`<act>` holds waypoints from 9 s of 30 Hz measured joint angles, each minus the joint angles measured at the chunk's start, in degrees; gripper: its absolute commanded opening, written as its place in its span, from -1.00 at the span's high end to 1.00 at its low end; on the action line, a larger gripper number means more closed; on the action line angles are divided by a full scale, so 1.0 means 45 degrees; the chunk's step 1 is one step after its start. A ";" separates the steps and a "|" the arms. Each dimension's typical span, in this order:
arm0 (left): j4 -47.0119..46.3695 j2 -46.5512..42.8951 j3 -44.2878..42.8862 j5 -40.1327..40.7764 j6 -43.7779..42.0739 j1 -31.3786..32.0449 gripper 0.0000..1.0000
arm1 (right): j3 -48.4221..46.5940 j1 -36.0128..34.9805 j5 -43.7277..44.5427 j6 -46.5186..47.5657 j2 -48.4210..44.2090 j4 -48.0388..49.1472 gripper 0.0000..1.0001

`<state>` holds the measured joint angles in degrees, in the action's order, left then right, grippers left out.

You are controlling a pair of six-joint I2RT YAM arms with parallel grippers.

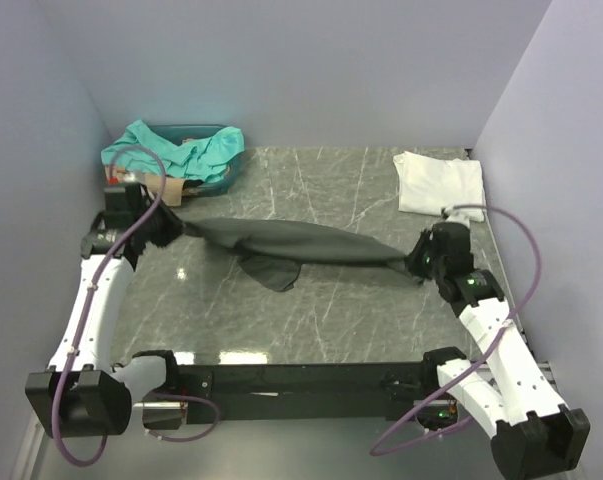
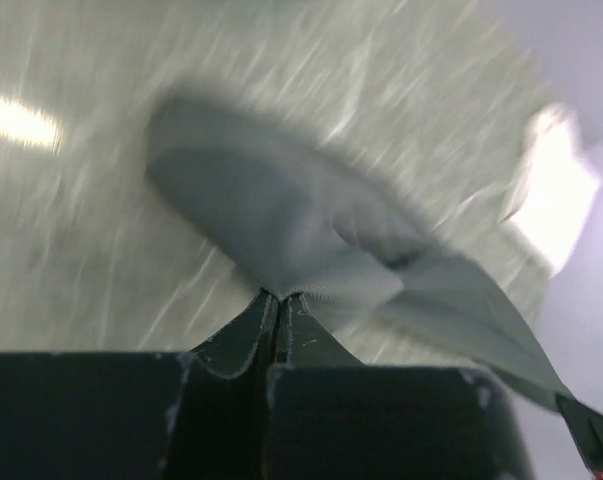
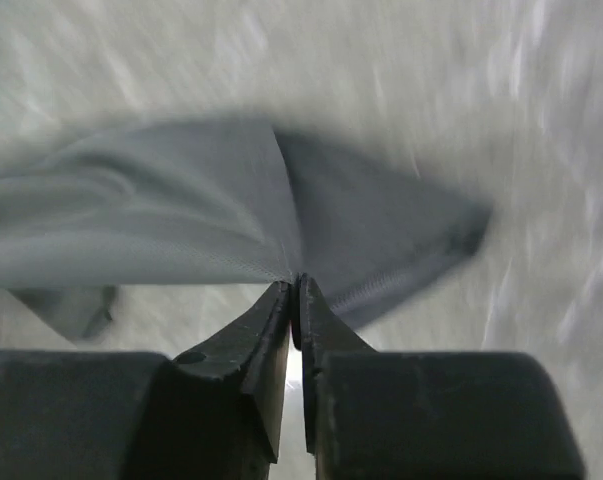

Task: Fold and stack the t-shirts
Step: Flatten the tshirt out, then fold the tshirt

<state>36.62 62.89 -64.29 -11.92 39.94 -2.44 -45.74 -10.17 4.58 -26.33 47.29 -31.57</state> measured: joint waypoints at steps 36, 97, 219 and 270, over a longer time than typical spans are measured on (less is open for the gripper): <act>0.2186 -0.1375 0.2861 -0.0379 -0.0743 0.0005 0.99 | -0.2550 -0.0257 -0.3628 0.1039 1.0559 0.4546 0.04; 0.0253 0.5008 -0.7121 -0.0680 -0.0690 0.0005 0.99 | -1.0341 -0.0457 -0.3152 0.1243 0.8024 0.1064 1.00; -0.2710 0.5887 0.1132 -0.0476 -0.0996 0.3968 -0.90 | -0.1258 0.0248 -0.1744 0.0257 0.6737 0.3823 -0.64; -0.1671 1.1939 -0.5498 0.2336 -0.2798 0.3832 -0.92 | -0.4648 -0.0874 -0.2633 -0.0573 1.2716 0.2759 -0.61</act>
<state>29.10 116.62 -89.03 -1.41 27.35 14.81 -66.65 -14.11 -7.27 -28.91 104.51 -19.16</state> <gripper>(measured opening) 0.954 0.807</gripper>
